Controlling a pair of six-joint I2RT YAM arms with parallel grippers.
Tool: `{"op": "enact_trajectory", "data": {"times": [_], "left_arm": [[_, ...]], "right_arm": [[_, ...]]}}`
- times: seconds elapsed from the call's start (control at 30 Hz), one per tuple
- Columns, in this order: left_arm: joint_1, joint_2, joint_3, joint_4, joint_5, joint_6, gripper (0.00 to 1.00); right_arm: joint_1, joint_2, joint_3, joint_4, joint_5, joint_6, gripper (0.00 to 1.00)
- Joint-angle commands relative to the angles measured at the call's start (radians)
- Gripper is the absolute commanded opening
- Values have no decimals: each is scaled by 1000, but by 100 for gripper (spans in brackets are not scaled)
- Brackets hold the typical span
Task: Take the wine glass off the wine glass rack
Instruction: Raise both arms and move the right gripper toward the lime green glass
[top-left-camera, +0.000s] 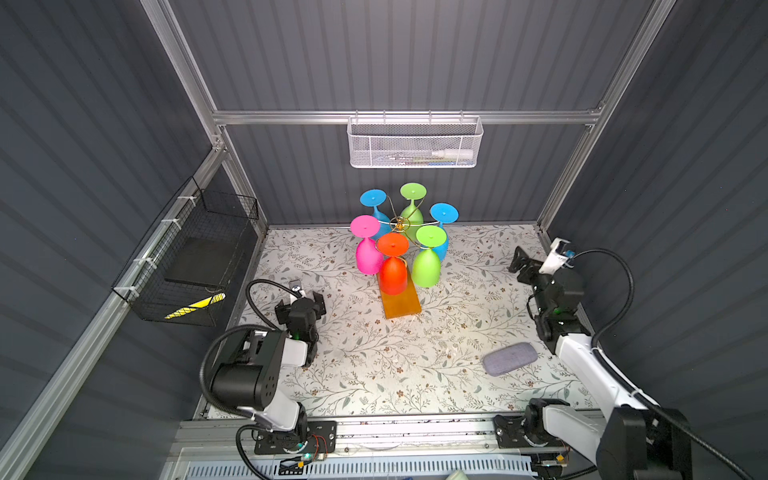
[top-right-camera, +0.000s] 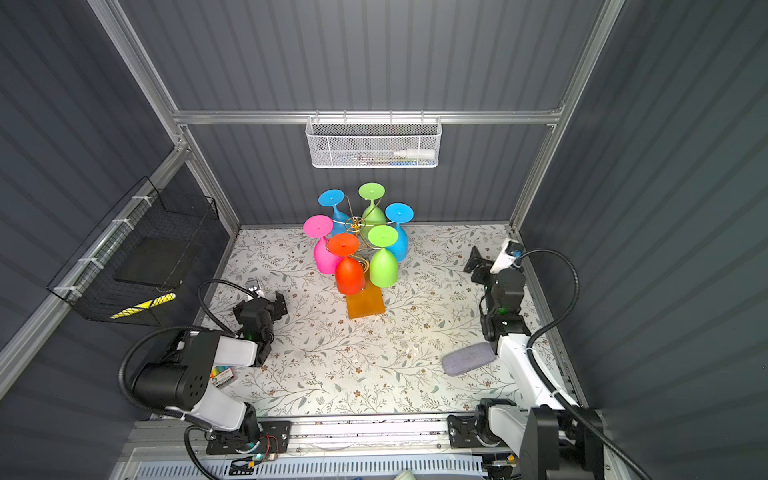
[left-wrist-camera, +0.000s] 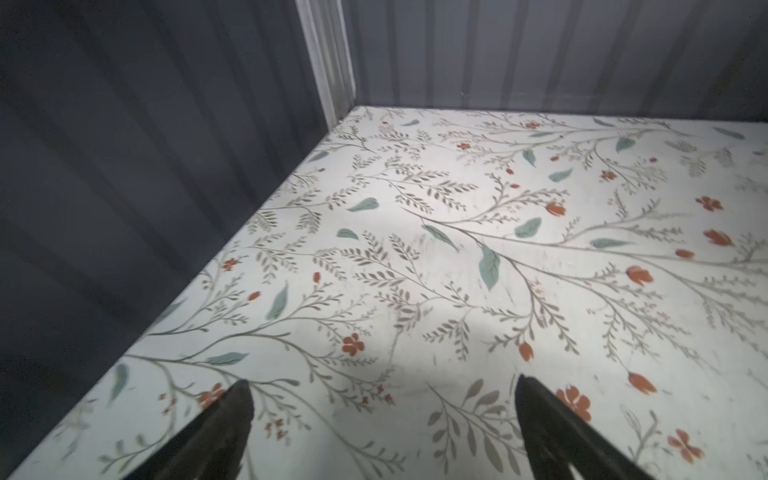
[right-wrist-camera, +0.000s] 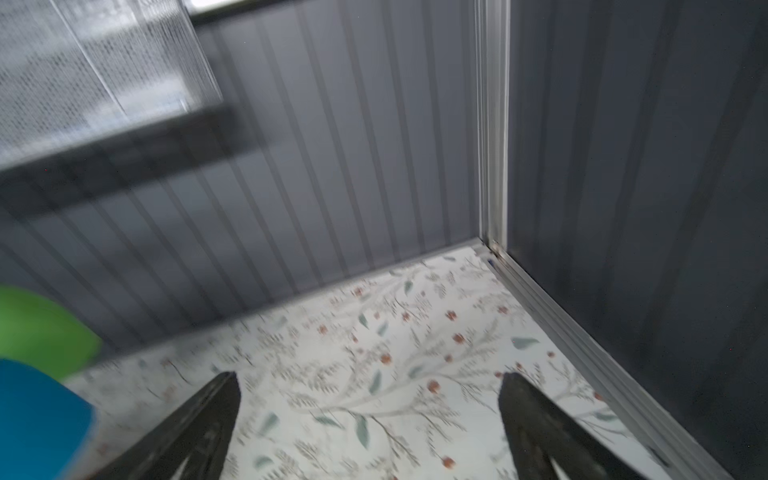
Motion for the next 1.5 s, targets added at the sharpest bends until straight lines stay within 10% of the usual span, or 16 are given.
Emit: {"op": "enact_trajectory", "data": {"times": [0.0,0.67,1.47], "left_arm": [[-3,-160,139,-282,-105,-105,100],[-3,-457,398,-633,287,-202,100],[-3,-459,423,-651,353,-212,100]], "right_arm": [[-6,-39,-30,-87,-143,204,99],[72,40,289,-375,-711,462,74],[320,243,486,-282,-823,689,49]]}}
